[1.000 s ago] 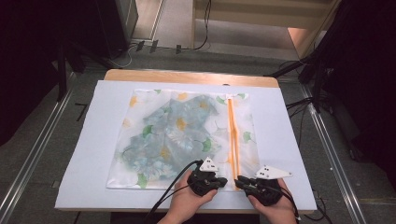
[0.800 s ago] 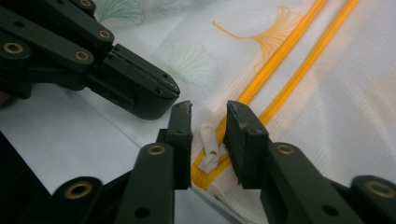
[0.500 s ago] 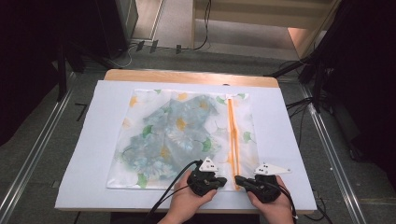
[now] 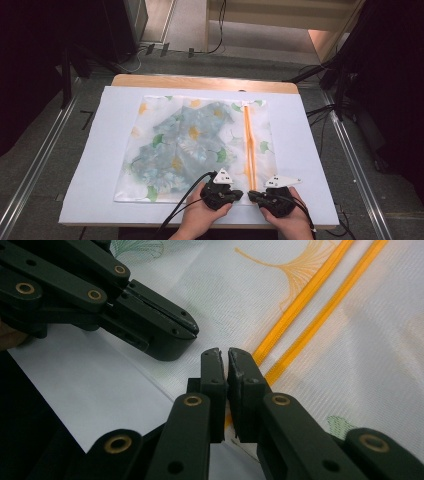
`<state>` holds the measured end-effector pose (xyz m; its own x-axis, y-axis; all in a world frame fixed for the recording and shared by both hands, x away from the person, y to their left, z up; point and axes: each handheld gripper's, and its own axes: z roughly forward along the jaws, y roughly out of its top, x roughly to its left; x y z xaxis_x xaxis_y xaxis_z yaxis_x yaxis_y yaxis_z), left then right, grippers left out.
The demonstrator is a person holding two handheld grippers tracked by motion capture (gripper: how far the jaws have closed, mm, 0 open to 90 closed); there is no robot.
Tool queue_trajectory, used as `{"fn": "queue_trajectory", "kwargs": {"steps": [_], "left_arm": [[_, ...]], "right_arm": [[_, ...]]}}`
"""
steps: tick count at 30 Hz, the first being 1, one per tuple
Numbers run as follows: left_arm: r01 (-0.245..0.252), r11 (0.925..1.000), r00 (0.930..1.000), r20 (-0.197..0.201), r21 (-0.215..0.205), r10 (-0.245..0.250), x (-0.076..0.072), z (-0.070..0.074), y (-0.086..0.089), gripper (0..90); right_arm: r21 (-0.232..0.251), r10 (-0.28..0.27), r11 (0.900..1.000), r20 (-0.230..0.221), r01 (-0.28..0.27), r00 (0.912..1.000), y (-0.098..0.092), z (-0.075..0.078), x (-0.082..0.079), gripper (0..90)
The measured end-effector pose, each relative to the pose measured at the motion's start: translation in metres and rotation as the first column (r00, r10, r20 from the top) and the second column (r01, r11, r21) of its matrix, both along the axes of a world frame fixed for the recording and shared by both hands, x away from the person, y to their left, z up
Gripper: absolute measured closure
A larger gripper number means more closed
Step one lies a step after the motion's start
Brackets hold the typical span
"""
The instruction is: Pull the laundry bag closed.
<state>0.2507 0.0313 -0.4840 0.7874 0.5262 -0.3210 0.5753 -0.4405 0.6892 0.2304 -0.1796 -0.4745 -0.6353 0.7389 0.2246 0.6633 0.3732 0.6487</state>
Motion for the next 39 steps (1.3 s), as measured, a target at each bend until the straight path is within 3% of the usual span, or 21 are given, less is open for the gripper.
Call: {"fn": "queue_trajectory", "kwargs": {"steps": [4,7,9,10,12,13,18,21,25,28,31,36,39], "left_arm": [[0.001,1.0,1.0,0.001,0.002,-0.001,0.0,0.0,0.0,88.7],[0.001,1.0,1.0,0.003,0.004,-0.001,0.0,0.0,0.0,88.8],[0.001,1.0,1.0,0.004,0.004,-0.001,0.0,0.0,0.0,88.9],[0.0,1.0,1.0,0.009,0.004,0.0,-0.001,0.0,0.0,89.0],[0.002,1.0,0.9998,0.017,0.006,-0.002,-0.001,0.0,-0.001,89.1],[0.007,0.9999,0.9996,0.028,0.012,-0.007,-0.002,0.001,-0.002,90.0],[0.002,1.0,0.9994,0.035,0.002,-0.002,-0.006,0.002,-0.006,90.0],[0.021,0.9993,0.9988,0.043,0.029,-0.023,-0.012,0.001,-0.013,90.0],[0.017,0.9994,0.9987,0.047,0.031,-0.019,-0.014,0.001,-0.016,90.0],[0.025,0.9994,0.9993,0.029,0.022,-0.026,-0.011,0.0,-0.015,90.0],[0.034,0.9986,0.9975,0.06,0.04,-0.036,-0.014,0.0,-0.016,90.0],[0.041,0.999,0.9989,0.023,0.016,-0.041,-0.01,0.0,-0.014,90.0],[0.039,0.9991,0.9988,0.028,0.018,-0.04,-0.011,0.0,-0.014,90.0]], "right_arm": [[-0.018,0.004,1.0,0.011,-0.004,0.9999,0.003,0.0,-0.001,85.1],[-0.025,0.004,1.0,0.023,-0.003,0.9997,0.003,0.0,-0.001,90.0],[-0.005,-0.009,1.0,0.01,0.009,0.9999,0.001,0.001,0.0,90.0],[0.042,-0.022,0.999,0.004,0.021,0.9998,-0.004,0.002,0.002,90.0],[0.063,-0.03,0.998,-0.001,0.03,0.9995,-0.006,0.003,0.002,90.0],[0.107,-0.043,0.993,-0.011,0.044,0.999,-0.011,0.003,0.003,90.0],[0.107,-0.041,0.993,-0.04,0.045,0.9983,-0.011,-0.003,0.005,90.0],[0.116,-0.046,0.992,-0.056,0.052,0.9974,-0.012,-0.005,0.005,90.0],[0.129,-0.05,0.99,-0.071,0.059,0.9962,-0.013,-0.007,0.006,90.0],[0.132,-0.055,0.989,-0.059,0.062,0.9967,-0.013,-0.006,0.006,90.0],[0.136,-0.065,0.988,-0.049,0.072,0.9966,-0.013,-0.004,0.007,90.0],[0.135,-0.061,0.989,-0.04,0.066,0.9973,-0.013,-0.003,0.008,90.0],[0.129,-0.062,0.989,-0.029,0.065,0.9977,-0.012,-0.003,0.009,90.0]]}}
